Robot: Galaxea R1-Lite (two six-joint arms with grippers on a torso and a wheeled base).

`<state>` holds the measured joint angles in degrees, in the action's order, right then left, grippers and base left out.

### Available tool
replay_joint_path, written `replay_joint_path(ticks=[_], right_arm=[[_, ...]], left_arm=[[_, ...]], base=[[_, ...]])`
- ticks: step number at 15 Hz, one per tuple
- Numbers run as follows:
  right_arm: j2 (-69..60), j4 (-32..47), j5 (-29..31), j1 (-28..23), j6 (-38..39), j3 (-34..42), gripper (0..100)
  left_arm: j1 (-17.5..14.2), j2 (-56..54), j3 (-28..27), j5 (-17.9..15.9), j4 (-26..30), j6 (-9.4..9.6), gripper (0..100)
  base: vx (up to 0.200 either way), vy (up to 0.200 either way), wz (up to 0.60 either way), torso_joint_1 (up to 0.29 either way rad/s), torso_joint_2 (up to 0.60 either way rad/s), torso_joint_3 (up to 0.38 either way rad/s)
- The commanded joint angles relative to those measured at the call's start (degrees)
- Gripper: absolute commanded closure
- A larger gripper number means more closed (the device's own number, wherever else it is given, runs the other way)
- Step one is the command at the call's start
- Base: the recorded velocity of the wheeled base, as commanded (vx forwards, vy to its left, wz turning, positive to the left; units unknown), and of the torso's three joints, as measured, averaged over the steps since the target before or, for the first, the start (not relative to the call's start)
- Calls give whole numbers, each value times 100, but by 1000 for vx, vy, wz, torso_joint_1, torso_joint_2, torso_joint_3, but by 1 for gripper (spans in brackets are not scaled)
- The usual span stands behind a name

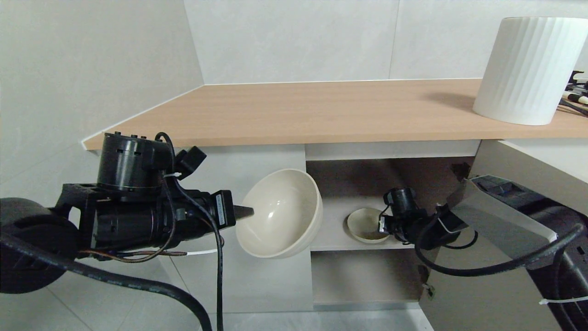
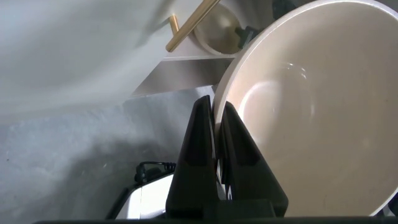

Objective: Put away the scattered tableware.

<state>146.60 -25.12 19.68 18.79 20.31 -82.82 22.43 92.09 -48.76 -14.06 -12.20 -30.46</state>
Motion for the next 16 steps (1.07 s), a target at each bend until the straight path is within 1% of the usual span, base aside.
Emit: replay_joint_path(ticks=[1,5,6,8,11,13,14,15,16], right_arm=[[52,-1,10,-6,-1,-41,100],[52,-19,10,-6,-1,-50,100],[44,-80,10,-6,-1,-41,0],[-18,-124,19,-6,8,-6,0],[-325,-124,19,37,17,328,0],[-1073,-124,-52,240,26,1023,0],[-1292,-124,-104,310,26,1181,0],[-1776,-107,-394,547,34,1523,0],[-2066,-80,-605,697,26,1761,0]], left_arm=[[25,37,-2,-1,-1,-3,100],[25,46,-2,-1,-1,-3,100],[33,55,-2,-1,-1,-3,100],[95,108,-2,26,-10,-12,100],[332,345,-10,237,-10,-12,100],[543,705,-19,676,-10,-12,100],[596,811,-19,808,-10,-12,100],[728,1013,-19,1054,16,-12,100],[780,1092,-10,1177,104,-12,100]], base=[[0,0,0,0,0,0],[0,0,0,0,0,0],[0,0,0,0,0,0],[0,0,0,0,0,0],[0,0,0,0,0,0],[0,0,0,0,0,0],[0,0,0,0,0,0],[0,0,0,0,0,0],[0,0,0,0,0,0]])
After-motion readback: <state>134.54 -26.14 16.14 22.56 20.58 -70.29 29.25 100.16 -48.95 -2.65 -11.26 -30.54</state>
